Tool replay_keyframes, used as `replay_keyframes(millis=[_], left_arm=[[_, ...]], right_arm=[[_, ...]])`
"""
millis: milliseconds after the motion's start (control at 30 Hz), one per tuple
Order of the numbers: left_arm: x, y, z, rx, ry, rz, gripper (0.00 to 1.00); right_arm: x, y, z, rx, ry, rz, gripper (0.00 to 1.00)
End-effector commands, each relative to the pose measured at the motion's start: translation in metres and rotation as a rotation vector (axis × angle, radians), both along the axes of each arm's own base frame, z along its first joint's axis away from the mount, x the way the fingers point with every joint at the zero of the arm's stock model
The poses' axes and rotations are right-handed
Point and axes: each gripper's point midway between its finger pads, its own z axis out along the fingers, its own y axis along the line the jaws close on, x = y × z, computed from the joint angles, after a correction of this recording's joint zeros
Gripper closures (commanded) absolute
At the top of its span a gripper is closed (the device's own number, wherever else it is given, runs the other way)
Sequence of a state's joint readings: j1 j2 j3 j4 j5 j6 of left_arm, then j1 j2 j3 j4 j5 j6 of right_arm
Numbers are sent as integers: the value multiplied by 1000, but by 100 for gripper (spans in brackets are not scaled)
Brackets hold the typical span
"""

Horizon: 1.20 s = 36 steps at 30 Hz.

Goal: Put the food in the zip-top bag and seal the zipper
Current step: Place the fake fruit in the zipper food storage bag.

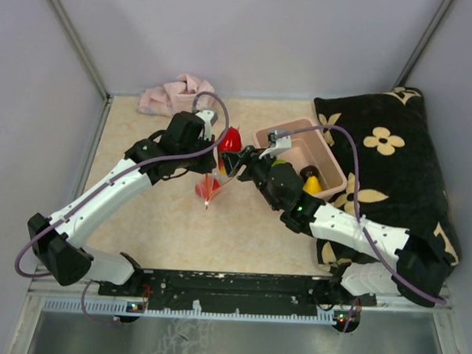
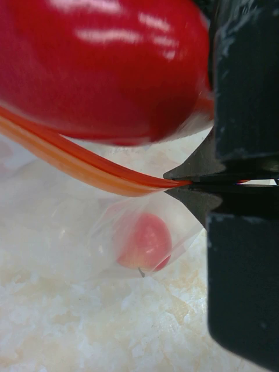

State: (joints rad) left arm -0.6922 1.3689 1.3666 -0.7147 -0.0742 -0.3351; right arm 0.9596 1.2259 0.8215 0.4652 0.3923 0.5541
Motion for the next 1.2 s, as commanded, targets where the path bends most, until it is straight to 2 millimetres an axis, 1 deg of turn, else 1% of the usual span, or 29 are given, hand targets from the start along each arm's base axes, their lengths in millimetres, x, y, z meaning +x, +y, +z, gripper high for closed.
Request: replay_keyframes(millis=[0,133,333,367,433,600,633,767,867,933,1067,1167], left_arm=[[-1,-6,19,-50,-31,-8,100],[0,-6,20,-56,-34,-4,100],[1,-11,23,-81,-30,-4,100],[0,-11,24,-85,-31,-2,100],[0,-12,26,-93,-36,-6,100],[-3,-17,26,-111,-22,-30,100],[-4,-18,25,-113,-18,-34,100],[-6,-15,26,-113,-22,-29,100],[-8,-11,26,-110,-25,-22,100],[-10,-10,25,-111,-22,-21,100],[-11,-9,22,-107,-17,-19,100],[-10,-6,20,-98,-18,-9,100]], right_arm=[[8,-4,24,98,-37,-89,80],[7,-12,1,79,-2,-118,78],[5,-13,-20,33,11,-113,73],[5,-14,-23,26,10,-116,72],[4,-14,-28,11,3,-106,66],[-1,0,-22,-21,-37,-23,50],[-2,2,-22,-27,-40,-12,44],[-4,6,-23,-54,-42,8,27],[-3,5,-23,-64,-38,4,19],[-3,2,-23,-68,-37,-5,15],[-5,1,-14,-78,-50,2,12],[-8,-2,-1,-107,-67,16,12]])
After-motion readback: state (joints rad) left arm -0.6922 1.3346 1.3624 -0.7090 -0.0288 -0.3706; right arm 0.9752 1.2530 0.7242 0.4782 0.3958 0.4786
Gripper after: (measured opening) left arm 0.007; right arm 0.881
